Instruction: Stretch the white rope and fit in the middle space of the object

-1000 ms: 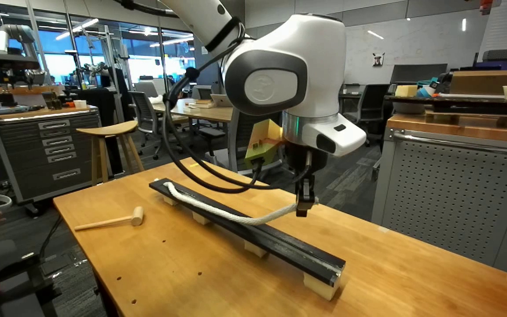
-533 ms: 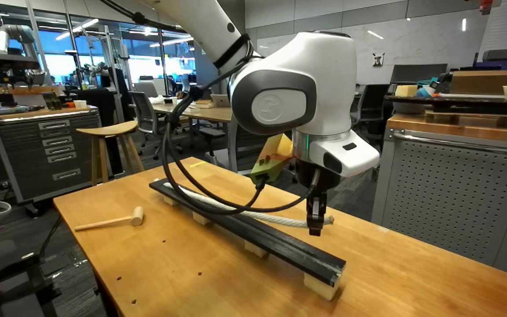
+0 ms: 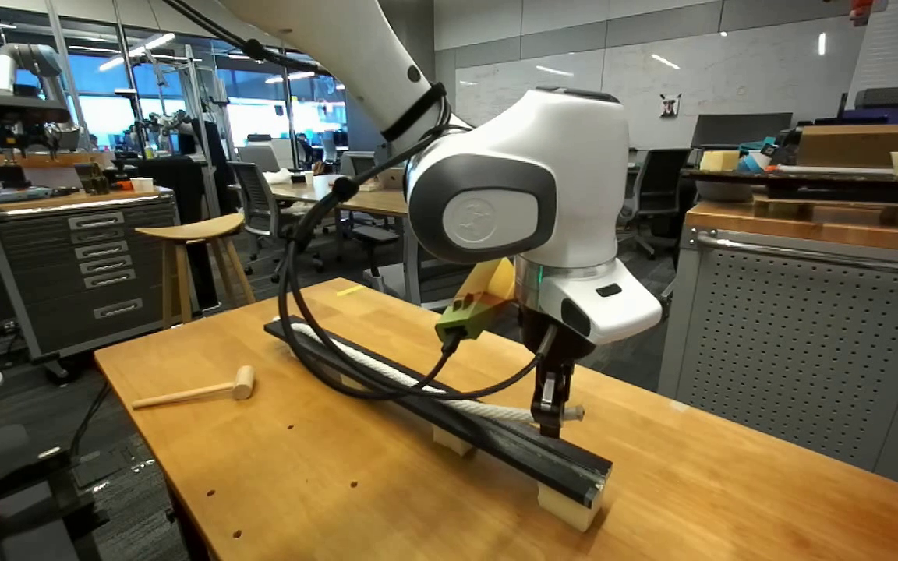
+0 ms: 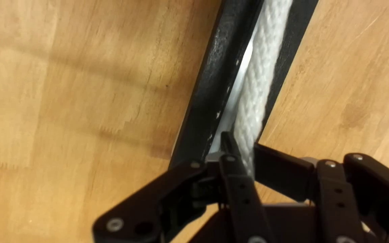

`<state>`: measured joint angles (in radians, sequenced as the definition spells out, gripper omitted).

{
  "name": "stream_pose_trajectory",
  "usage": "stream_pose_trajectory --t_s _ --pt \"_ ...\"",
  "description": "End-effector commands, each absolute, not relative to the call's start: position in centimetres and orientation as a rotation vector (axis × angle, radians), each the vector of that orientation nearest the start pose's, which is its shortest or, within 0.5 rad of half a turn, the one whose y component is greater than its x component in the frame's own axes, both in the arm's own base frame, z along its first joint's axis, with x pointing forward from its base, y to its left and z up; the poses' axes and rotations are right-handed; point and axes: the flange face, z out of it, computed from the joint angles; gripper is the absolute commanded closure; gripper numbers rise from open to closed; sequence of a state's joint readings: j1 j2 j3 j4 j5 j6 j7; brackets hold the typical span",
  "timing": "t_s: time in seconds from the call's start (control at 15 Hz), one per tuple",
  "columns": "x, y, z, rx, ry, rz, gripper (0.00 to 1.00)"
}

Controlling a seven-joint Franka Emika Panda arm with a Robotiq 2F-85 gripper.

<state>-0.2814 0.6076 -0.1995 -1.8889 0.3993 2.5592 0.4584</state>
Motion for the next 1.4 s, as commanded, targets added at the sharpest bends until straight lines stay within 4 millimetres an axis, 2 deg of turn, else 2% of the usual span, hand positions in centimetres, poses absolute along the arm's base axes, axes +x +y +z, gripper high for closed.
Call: stream_pose_trajectory --t_s 0.0,0.47,0.87,1.33 --pt "57.1 -29.6 18.8 -2.405 1.787 -0.158 0.97" --pt "56.2 -31.0 17.3 -2.369 1.897 -0.180 0.97" --pt "56.3 -31.0 15.8 -2.354 1.920 -0.162 0.97" --pt "57.1 -31.1 16.5 -2.363 1.908 -0.176 0.97"
